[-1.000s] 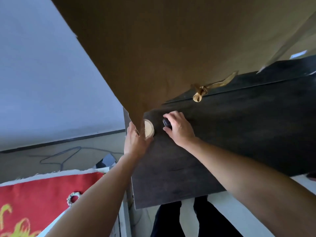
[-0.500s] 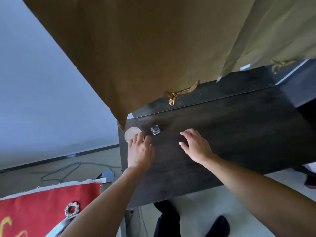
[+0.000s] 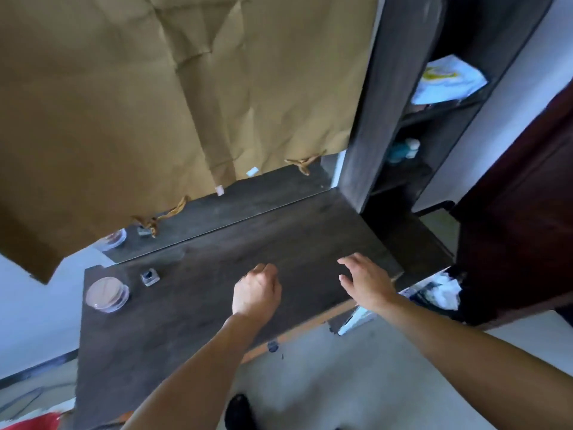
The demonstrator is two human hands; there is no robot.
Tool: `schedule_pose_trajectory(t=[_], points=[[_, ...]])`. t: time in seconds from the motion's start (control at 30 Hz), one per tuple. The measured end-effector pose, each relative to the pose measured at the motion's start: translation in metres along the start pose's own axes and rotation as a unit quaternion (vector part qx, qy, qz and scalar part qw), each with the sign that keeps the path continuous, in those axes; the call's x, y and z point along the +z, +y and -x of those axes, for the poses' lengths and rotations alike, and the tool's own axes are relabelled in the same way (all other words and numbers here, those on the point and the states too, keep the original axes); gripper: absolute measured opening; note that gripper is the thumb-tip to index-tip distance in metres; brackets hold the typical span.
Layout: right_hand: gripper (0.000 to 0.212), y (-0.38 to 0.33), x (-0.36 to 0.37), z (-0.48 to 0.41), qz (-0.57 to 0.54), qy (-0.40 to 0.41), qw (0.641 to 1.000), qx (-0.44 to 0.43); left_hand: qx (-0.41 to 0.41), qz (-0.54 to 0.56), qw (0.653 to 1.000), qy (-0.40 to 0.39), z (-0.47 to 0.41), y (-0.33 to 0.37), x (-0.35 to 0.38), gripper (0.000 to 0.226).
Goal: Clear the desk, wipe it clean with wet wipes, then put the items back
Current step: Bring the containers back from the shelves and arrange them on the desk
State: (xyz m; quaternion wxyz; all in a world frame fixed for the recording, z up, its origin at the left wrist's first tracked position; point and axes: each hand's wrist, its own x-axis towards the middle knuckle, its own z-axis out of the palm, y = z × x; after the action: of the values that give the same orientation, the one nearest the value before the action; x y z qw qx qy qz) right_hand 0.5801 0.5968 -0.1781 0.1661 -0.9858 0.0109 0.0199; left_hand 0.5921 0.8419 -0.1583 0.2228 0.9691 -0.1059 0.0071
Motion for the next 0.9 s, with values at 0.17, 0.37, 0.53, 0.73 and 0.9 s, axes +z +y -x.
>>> schedule_pose_trajectory(t=[0.17,0.37,0.53,0.73,0.9], points=[[0.037,0.073,-0.050,0.000,0.007,0.049,0.998,0.048,0.072,0.022,0.997,-0.004,-0.034,0.082,0.016,0.010],[0.038,0.142,-0.084,-0.027,-0.002,0.072,0.994,0.084,0.133,0.018,0.991,-0.019,-0.096,0.151,0.042,0.014],[0.039,0.195,-0.106,-0.068,0.002,0.072,0.991,0.116,0.162,0.026,0.985,-0.051,-0.165,0.201,0.071,0.019],[0.041,0.242,-0.120,-0.087,0.009,0.045,0.987,0.155,0.154,0.043,0.980,-0.117,-0.243,0.264,0.098,0.026],[0.043,0.277,-0.128,-0.098,0.000,0.057,0.986,0.159,0.099,-0.018,0.986,-0.136,-0.309,0.298,0.126,0.049]])
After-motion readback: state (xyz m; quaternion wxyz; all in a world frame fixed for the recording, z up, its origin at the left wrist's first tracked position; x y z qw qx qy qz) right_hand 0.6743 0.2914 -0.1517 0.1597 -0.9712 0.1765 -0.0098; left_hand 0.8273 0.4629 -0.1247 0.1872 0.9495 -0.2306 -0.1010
